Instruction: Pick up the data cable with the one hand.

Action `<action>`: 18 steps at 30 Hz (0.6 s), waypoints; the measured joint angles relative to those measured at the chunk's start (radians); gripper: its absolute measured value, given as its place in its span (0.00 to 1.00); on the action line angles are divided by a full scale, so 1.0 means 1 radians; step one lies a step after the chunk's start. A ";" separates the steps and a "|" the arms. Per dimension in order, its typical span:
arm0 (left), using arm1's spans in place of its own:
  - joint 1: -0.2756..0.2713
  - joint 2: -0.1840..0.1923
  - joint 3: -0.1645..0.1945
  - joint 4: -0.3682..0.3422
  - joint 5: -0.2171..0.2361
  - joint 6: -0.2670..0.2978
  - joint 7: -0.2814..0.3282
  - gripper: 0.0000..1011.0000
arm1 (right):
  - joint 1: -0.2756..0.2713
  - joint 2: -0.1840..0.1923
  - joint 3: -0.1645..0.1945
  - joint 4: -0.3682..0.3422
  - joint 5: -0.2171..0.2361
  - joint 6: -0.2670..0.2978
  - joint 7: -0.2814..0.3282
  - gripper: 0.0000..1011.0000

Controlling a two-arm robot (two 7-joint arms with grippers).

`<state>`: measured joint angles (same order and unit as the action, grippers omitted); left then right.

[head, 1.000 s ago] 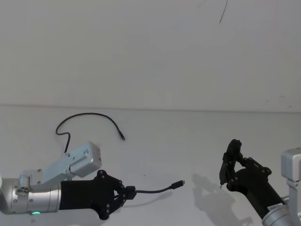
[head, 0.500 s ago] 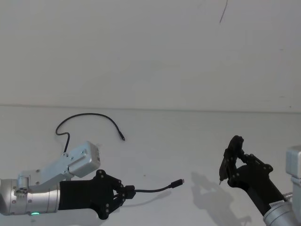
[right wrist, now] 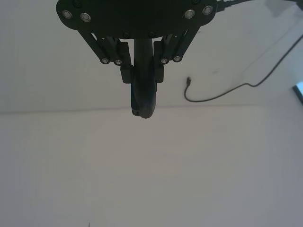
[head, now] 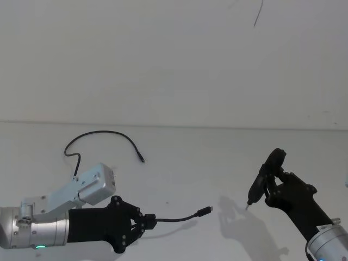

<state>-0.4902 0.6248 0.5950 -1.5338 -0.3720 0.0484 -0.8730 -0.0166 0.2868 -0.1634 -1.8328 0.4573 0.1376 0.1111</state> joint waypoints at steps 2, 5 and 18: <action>0.000 0.000 0.000 0.000 0.000 0.000 0.000 0.05 | 0.002 -0.003 0.004 -0.004 0.016 0.017 0.001 0.27; 0.000 0.000 0.000 0.000 0.000 0.000 0.001 0.05 | 0.005 -0.009 0.012 -0.008 0.052 0.056 0.001 0.27; 0.001 0.001 0.000 -0.001 -0.001 0.000 0.001 0.05 | 0.021 -0.026 0.038 -0.017 0.172 0.166 0.011 0.27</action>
<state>-0.4893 0.6259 0.5951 -1.5349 -0.3730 0.0484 -0.8716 0.0046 0.2612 -0.1250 -1.8501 0.6290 0.3035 0.1219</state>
